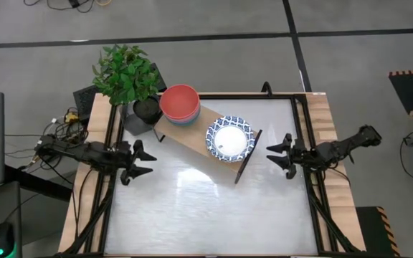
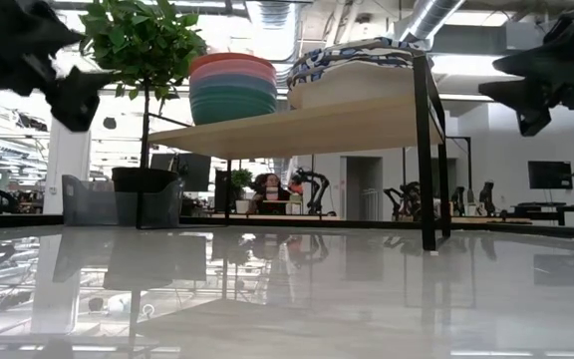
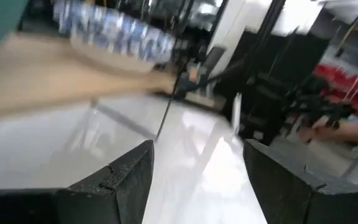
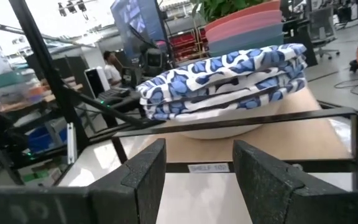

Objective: Place and stack bowls onto a shelf
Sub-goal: Return to Home Position

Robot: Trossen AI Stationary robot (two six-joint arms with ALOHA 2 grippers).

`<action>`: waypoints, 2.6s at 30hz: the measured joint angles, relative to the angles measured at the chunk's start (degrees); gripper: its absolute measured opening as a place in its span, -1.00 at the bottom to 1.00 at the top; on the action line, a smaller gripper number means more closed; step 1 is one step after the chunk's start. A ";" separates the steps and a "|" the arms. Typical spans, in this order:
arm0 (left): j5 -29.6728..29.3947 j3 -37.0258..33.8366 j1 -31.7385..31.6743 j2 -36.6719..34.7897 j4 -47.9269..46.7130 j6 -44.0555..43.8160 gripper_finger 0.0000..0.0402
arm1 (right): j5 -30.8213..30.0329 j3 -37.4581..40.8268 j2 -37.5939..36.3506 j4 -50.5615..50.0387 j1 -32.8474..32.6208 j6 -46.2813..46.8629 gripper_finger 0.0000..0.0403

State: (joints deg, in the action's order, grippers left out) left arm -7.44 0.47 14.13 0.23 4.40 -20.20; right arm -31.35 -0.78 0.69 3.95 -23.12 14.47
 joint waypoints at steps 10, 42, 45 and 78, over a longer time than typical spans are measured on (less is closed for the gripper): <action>6.53 -0.04 -0.19 0.90 -2.86 2.51 0.16 | -0.07 0.02 0.11 -0.31 0.88 -6.84 0.05; 2.23 1.88 -2.97 3.81 -1.16 4.76 0.16 | -0.18 0.11 0.11 -0.48 0.88 -9.68 0.05; 2.05 2.62 -2.97 -0.23 -6.02 6.07 0.16 | -0.18 0.11 0.10 -0.50 0.88 -10.43 0.05; -4.13 2.71 -2.97 0.02 -9.03 16.65 0.16 | -0.16 0.15 0.90 -0.50 0.90 -11.92 0.04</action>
State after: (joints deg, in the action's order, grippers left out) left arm -11.57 3.18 11.16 0.25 -4.62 -3.55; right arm -31.51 -0.62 1.58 3.44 -22.22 2.55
